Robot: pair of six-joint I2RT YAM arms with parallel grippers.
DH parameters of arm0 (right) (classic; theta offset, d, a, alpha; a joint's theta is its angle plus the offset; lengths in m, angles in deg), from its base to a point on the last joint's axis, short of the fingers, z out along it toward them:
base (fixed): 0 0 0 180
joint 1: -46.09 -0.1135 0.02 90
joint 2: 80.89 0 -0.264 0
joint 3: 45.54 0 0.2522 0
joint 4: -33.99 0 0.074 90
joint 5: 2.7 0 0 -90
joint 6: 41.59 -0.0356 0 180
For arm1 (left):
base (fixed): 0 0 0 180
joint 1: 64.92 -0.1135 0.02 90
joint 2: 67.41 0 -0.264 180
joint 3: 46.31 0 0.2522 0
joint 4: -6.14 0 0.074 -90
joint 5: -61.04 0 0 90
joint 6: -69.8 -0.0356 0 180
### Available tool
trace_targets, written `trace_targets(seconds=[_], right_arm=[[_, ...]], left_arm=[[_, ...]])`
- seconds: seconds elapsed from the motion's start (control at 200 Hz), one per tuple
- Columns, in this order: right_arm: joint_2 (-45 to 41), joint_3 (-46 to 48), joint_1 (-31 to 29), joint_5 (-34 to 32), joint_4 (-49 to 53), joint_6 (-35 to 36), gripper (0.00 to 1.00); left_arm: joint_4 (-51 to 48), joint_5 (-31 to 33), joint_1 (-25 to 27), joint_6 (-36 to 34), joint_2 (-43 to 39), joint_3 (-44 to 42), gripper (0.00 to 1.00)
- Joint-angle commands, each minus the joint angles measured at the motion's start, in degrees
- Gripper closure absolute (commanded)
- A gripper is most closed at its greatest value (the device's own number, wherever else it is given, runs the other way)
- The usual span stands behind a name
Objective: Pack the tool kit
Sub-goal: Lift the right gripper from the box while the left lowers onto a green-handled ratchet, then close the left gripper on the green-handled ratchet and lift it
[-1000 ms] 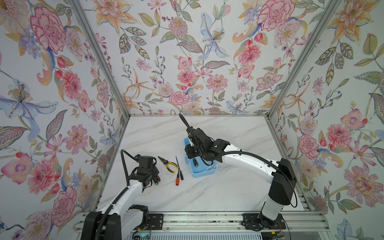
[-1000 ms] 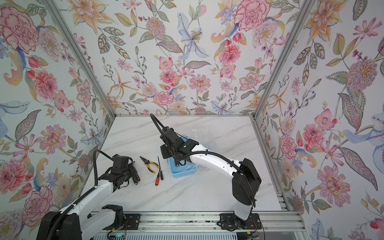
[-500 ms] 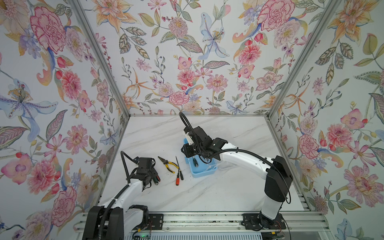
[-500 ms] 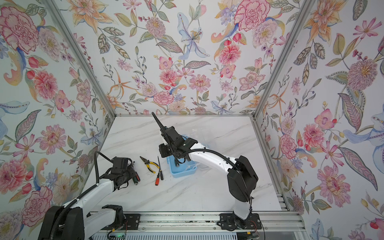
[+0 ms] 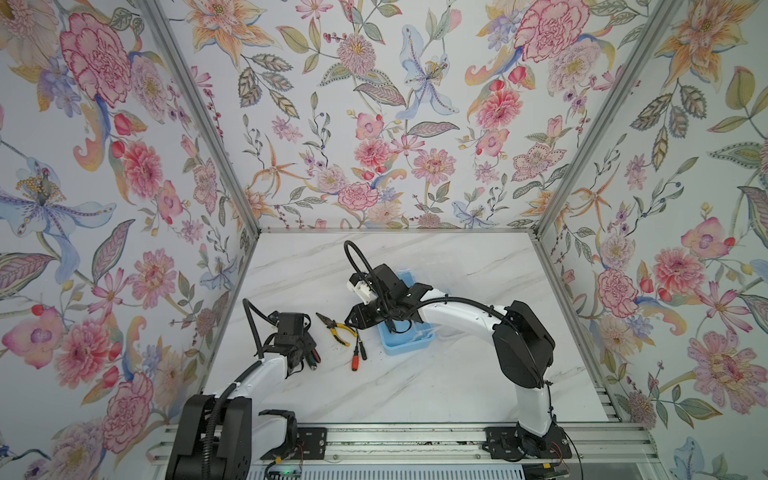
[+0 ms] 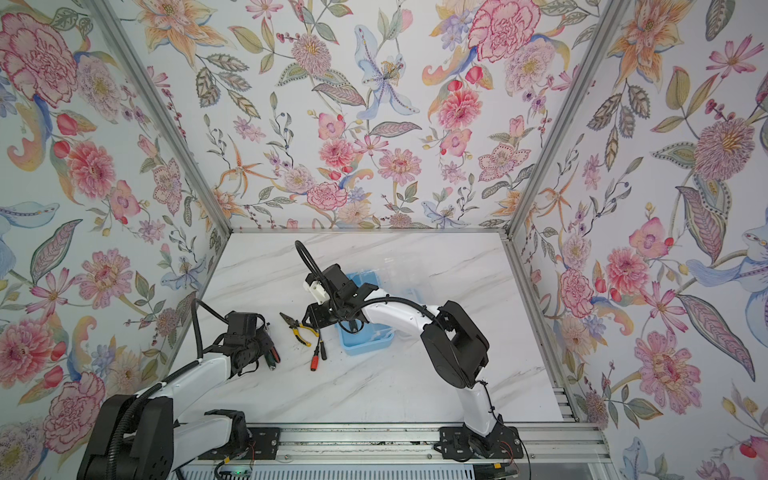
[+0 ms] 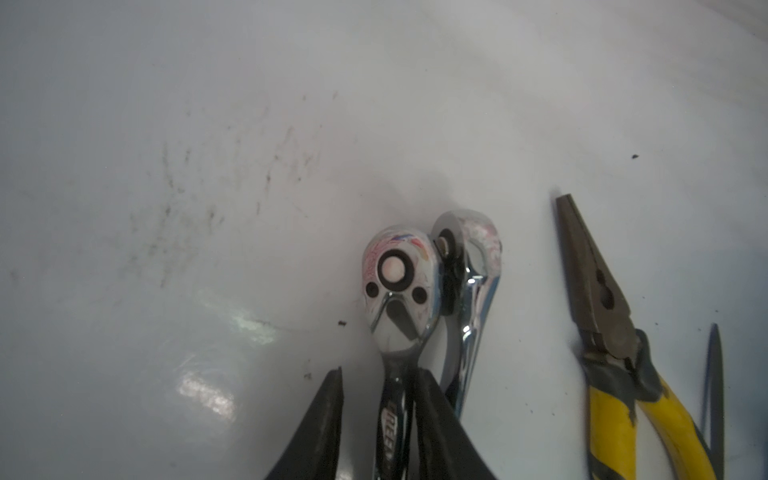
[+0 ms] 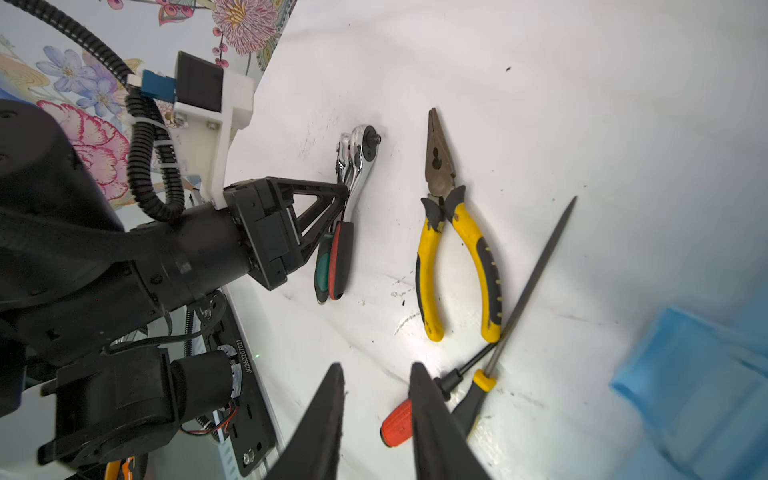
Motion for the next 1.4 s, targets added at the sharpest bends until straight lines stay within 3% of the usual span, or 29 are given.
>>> trace_targets(seconds=[0.0,0.405,0.535,0.861,1.036,1.151,1.396], right_arm=[[0.66,0.02,-0.01,3.68,-2.94,-1.39,0.71],[1.63,-0.31,0.68,3.04,-2.91,-1.68,0.71],[1.68,-0.54,0.76,3.21,-2.96,-1.99,0.71],[1.59,-1.87,0.92,4.59,-3.17,-3.23,0.72],[0.01,-0.77,2.16,3.52,-3.92,-5.12,0.72],[-3.48,1.58,3.86,-0.71,-4.27,-5.80,0.72],[-12.20,8.09,8.85,-11.33,0.31,-5.62,0.71]], left_arm=[[-1.41,0.80,-0.62,-1.95,2.01,-0.22,0.71],[-0.85,0.06,-0.62,-3.74,4.69,0.19,0.85],[-2.97,-0.27,-0.62,-5.23,3.18,1.58,1.00],[-12.52,-0.59,-0.62,-10.29,-3.50,8.47,1.00],[-15.77,-7.45,-0.08,-8.48,-8.77,14.84,1.00],[-13.59,-10.66,5.30,-4.13,-8.83,19.30,1.00],[-0.98,-7.02,21.38,5.27,0.02,26.49,1.00]])
